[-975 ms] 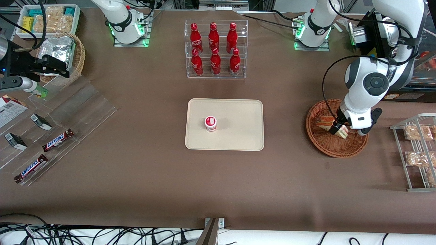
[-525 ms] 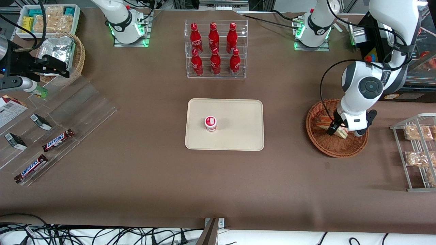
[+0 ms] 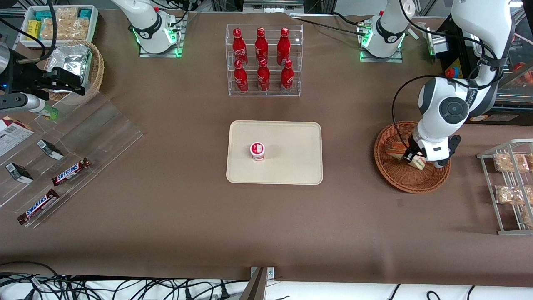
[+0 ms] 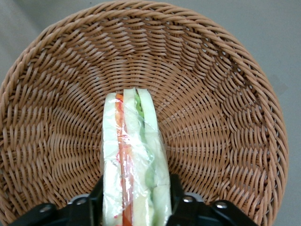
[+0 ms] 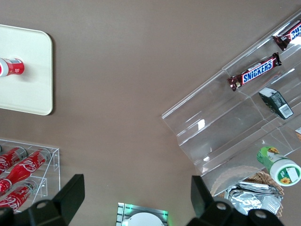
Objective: Place sandwich from basket to tray
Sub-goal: 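Lower the open left gripper around the sandwich and close it, then lift the sandwich out of the basket and carry it toward the cream tray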
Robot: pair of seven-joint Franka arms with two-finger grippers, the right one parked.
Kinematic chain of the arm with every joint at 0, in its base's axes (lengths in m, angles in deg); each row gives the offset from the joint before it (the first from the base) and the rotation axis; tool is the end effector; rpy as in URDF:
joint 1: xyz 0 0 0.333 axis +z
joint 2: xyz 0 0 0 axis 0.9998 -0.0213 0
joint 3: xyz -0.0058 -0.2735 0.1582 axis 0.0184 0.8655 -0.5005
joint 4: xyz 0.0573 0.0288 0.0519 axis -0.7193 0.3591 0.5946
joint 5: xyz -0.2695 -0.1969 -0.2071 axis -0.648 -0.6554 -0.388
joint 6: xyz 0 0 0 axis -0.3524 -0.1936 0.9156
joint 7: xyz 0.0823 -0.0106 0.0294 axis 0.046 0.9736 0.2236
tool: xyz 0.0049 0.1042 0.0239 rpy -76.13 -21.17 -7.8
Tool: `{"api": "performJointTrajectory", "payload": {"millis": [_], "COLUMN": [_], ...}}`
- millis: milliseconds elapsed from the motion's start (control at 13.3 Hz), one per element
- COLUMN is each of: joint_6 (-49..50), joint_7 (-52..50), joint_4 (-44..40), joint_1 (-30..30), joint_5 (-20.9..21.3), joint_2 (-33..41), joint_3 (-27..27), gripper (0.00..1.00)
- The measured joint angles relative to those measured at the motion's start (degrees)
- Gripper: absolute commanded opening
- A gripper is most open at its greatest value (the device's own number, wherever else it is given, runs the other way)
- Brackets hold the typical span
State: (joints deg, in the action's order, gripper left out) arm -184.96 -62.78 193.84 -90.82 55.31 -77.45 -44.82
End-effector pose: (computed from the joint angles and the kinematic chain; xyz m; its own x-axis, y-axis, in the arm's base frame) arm 0.5541 -0.0075 0.2404 0.5865 0.8021 0.1126 0.8098 -0.5828 -0.0669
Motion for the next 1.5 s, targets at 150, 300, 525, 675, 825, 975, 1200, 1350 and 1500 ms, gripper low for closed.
{"api": "performJointTrajectory", "payload": {"millis": [150, 300, 525, 675, 825, 975, 1200, 1350, 1500], "joint_6": [-0.14, -0.15, 2.91, 9.28, 16.03, 22.25, 30.61, 33.36, 33.94], "joint_7": [0.02, 0.07, 0.78, 3.83, 6.8, 10.93, 19.0, 22.54, 25.38], "joint_4": [-0.01, -0.05, -1.59, -4.73, -8.82, -13.73, -21.44, -24.91, -26.21], "joint_1": [0.0, 0.0, 0.0, -0.01, -0.01, -0.08, -0.28, -0.53, -0.81], "joint_5": [0.0, 0.02, 0.05, 0.05, -0.04, -1.7, -6.39, -7.33, -7.55], "joint_2": [0.01, 0.03, 1.07, 2.99, 4.84, 5.67, 5.8, 5.81, 5.73], "joint_3": [0.01, 0.05, 0.15, 0.24, 0.45, 1.27, 1.8, 2.53, 5.45], "gripper": [0.0, 0.0, 0.0, 0.0, 0.0, 0.0, 0.0, 0.0, 0.0]}}
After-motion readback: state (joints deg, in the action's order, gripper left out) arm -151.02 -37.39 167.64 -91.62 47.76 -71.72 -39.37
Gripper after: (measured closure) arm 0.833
